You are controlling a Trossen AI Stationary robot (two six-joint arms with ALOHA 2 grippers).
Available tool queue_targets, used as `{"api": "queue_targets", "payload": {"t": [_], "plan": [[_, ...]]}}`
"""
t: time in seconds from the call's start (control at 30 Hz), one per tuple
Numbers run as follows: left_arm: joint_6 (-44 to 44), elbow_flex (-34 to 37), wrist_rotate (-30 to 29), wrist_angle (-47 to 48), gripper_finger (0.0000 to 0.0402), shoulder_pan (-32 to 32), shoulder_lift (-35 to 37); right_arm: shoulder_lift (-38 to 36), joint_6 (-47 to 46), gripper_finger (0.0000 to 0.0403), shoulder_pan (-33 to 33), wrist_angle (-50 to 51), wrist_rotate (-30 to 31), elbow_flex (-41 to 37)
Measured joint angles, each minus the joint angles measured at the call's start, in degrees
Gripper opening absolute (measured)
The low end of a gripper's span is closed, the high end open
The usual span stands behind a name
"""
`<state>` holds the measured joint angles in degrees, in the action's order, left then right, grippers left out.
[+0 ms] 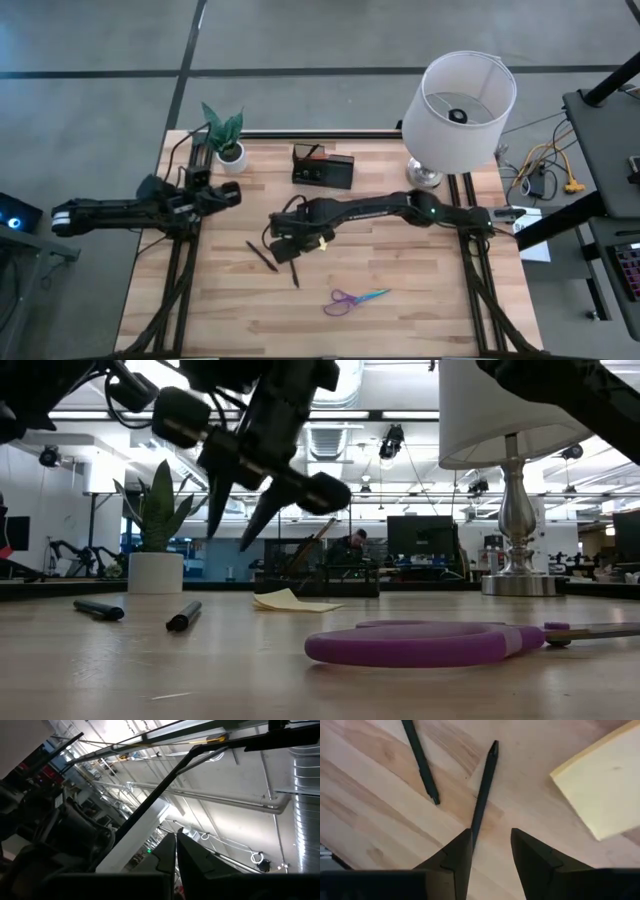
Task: Pick and place office supplies into organizer
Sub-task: Put the left black pen into the black desk organizer
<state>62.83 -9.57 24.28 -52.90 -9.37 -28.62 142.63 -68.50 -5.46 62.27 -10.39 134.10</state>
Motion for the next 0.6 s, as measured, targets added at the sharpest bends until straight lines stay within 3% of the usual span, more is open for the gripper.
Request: {"api": "queue_targets", "payload": {"t": [0.2,0.4,0.6], "plan": [[0.47,2.09,-0.60,-0.05,0.0000,0.00,0.52,3.12,0.87,0.0149,-0.39,-0.86,0.31,-0.02],[2.78,3.70,-0.75,-0.04,0.0000,0.00,2.19,3.71,2.94,0.0172,-1.63,-3.04,6.90,0.37],[0.92,3.91,0.01,-0.14,0.0000,0.00,3.60,3.69,7.95,0.0180,-1.85,-5.84,7.85,0.59]]}}
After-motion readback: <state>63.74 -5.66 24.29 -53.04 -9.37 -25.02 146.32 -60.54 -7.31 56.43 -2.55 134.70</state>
